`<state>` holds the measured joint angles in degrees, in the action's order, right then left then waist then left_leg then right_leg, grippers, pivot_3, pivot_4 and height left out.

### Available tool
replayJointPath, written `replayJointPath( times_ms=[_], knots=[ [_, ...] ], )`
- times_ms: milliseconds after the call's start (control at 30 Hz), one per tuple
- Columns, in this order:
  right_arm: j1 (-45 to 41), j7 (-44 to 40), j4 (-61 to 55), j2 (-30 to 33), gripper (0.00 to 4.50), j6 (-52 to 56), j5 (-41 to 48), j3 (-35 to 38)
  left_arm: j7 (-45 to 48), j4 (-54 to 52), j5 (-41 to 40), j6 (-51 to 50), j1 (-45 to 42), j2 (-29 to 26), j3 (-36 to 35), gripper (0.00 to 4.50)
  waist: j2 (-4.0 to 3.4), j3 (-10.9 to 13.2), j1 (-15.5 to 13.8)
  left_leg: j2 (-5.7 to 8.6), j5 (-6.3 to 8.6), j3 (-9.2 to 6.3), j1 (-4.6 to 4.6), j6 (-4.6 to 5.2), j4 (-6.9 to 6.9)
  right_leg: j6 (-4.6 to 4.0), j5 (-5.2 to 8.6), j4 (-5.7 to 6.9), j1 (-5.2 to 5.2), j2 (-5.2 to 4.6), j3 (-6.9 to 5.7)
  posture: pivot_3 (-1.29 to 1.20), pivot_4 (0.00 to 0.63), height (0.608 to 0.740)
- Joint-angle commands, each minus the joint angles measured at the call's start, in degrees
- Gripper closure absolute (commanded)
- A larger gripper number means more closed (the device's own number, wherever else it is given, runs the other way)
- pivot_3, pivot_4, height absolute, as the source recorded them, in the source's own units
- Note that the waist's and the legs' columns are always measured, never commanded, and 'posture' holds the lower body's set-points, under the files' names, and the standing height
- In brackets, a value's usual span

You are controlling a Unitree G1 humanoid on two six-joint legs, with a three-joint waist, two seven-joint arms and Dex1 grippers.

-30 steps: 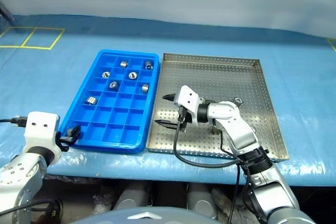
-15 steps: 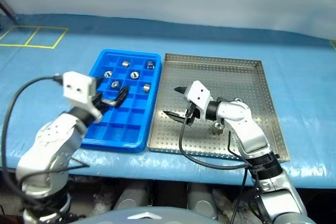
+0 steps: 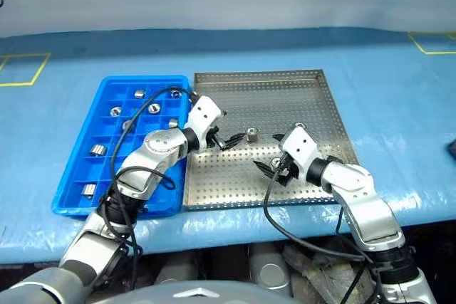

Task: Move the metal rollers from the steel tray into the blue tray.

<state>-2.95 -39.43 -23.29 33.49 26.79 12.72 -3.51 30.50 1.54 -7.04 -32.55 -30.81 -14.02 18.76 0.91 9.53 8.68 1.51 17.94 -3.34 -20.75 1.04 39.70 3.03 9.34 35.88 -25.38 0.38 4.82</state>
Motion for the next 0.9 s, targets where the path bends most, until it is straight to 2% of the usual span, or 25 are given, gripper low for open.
replayJointPath(
  times_ms=[33, 333, 500, 733, 867, 900],
  knots=[
    [0.82, 1.45, -3.43, 0.02, 0.0, 0.05, 0.73, 2.38, 0.6, 5.2, 1.46, 3.24, -2.97, 1.69, 0.15, 0.05, 0.0, 0.0, 1.34, 0.0, 0.01, 0.06, 0.02, 0.02, 0.01, 0.07, -0.03, 0.0, 0.0, 0.03, 0.12, -0.33, 0.15, 0.74],
    [1.1, 2.28, -3.99, -0.07, 0.0, -0.47, 1.02, 2.58, -1.95, 19.01, 5.79, 7.31, -6.47, 5.1, -0.5, 0.05, 0.02, 0.01, 6.15, 0.04, 0.1, 0.59, 0.09, 0.32, 0.09, 0.48, -0.22, -0.05, 0.01, 0.12, 0.87, -0.34, 0.15, 0.74],
    [0.05, 1.93, -3.3, -0.44, 0.0, -0.85, 1.01, 1.61, -3.35, 23.54, 6.76, 8.7, -6.83, 6.22, -1.78, 0.05, 0.03, 0.01, 7.6, 0.03, 0.13, 0.76, 0.09, 0.38, 0.09, 0.54, -0.25, -0.05, 0.0, 0.12, 1.03, -0.32, 0.15, 0.74],
    [-1.2, 1.55, -2.11, -0.57, 0.0, -1.24, 0.95, 0.74, -4.19, 24.8, 7.64, 8.94, -6.32, 6.36, -3.06, 0.05, 0.03, 0.01, 8.03, 0.03, 0.14, 0.97, 0.1, 0.42, 0.09, 0.65, -0.3, -0.03, 0.01, 0.15, 1.24, -0.31, 0.15, 0.74],
    [-1.87, 1.61, -1.39, -0.77, 0.0, -1.41, 0.79, 0.26, -4.43, 24.53, 7.78, 8.61, -6.07, 6.24, -3.48, 0.93, 0.04, 0.02, 8.03, 0.03, 0.17, 1.11, 0.11, 0.5, 0.09, 0.69, -0.33, -0.04, -0.01, 0.15, 1.36, -0.3, 0.15, 0.74],
    [-1.99, 1.6, -1.26, -0.8, 0.0, -1.46, 0.77, 0.14, -4.51, 24.4, 7.8, 8.46, -6.01, 6.19, -3.51, 0.93, 0.04, 0.02, 8.02, 0.03, 0.18, 1.16, 0.11, 0.52, 0.09, 0.71, -0.34, -0.04, -0.01, 0.15, 1.41, -0.3, 0.15, 0.74]
  ],
)
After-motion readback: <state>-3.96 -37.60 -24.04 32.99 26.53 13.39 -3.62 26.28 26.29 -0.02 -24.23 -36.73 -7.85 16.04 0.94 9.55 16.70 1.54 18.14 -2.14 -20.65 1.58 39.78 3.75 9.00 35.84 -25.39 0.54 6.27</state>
